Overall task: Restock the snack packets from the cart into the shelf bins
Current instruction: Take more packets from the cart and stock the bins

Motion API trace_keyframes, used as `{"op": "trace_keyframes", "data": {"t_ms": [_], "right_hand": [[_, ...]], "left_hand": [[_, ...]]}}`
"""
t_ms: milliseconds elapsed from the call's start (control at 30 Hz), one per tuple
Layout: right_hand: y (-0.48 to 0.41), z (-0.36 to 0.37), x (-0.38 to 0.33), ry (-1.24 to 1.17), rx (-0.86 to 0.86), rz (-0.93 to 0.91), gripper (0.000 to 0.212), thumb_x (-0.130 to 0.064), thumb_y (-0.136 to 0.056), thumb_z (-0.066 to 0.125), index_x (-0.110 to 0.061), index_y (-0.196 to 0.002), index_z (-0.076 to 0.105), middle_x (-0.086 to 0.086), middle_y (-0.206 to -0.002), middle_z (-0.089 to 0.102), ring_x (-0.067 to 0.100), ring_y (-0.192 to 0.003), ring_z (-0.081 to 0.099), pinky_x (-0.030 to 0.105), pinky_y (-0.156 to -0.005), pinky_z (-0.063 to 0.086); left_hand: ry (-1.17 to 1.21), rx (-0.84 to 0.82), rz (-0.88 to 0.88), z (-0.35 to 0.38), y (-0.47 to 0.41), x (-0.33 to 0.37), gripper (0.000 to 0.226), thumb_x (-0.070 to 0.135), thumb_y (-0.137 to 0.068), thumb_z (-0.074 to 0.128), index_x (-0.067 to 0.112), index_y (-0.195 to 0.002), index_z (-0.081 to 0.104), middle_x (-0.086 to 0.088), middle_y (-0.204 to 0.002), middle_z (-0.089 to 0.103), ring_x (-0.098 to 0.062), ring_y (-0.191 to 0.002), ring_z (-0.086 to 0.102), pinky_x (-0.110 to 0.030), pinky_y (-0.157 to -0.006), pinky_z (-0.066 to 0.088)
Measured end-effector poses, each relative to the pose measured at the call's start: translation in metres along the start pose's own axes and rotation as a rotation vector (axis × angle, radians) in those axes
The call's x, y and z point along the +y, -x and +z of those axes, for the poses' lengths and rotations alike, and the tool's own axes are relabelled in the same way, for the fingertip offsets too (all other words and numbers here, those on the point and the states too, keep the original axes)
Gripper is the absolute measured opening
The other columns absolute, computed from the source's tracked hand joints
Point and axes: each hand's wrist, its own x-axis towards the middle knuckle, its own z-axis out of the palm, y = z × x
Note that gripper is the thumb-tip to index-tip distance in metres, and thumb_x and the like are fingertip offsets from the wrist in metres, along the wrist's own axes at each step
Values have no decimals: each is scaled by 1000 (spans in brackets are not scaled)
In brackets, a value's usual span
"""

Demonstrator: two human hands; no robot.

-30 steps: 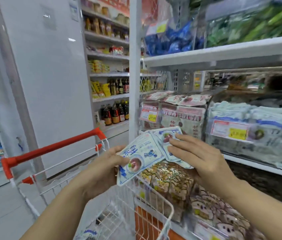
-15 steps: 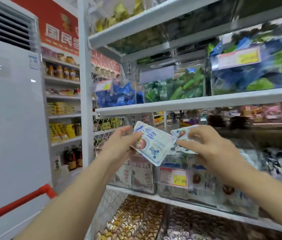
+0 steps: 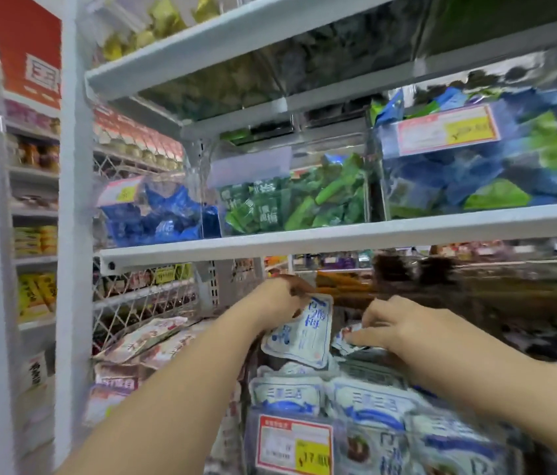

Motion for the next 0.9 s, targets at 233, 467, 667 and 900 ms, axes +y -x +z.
{"op": "trace_keyframes", "data": {"t_ms": [233, 467, 667, 900], "right_hand": [[-8, 3, -15, 53, -9, 165, 88, 9, -76, 55, -36, -149, 32, 2, -130, 33, 28, -96, 57, 37, -71, 46], [-8, 2, 13, -248, 21, -7, 68, -10, -82, 58, -54, -133, 48, -16, -124, 64, 12, -117, 60, 38, -95, 51], [26, 5, 30, -449, 388, 22, 56, -17, -89, 70, -57, -124, 53, -30, -113, 59, -1, -107, 59, 40, -88, 53], [21, 8, 34, -295, 694, -62, 25, -33, -95, 61, -34, -117, 72, -24, -111, 67, 16, -92, 47, 35, -78, 48]], "left_hand": [[-490, -6, -4, 38, -20, 10, 34, 16, -100, 55, 23, -132, 61, -11, -129, 54, -33, -116, 57, -41, -102, 47], [-10, -169, 287, 35, 10, 26, 36, 34, -107, 43, 27, -139, 59, 6, -141, 60, -13, -127, 54, -29, -107, 41], [-63, -246, 268, 43, 20, 18, 41, 57, -104, 35, 42, -137, 56, 13, -138, 59, -13, -124, 54, -42, -109, 42], [290, -26, 256, 28, 43, 40, 37, 40, -107, 40, 25, -125, 70, 10, -117, 71, -3, -97, 66, -23, -90, 53]]}}
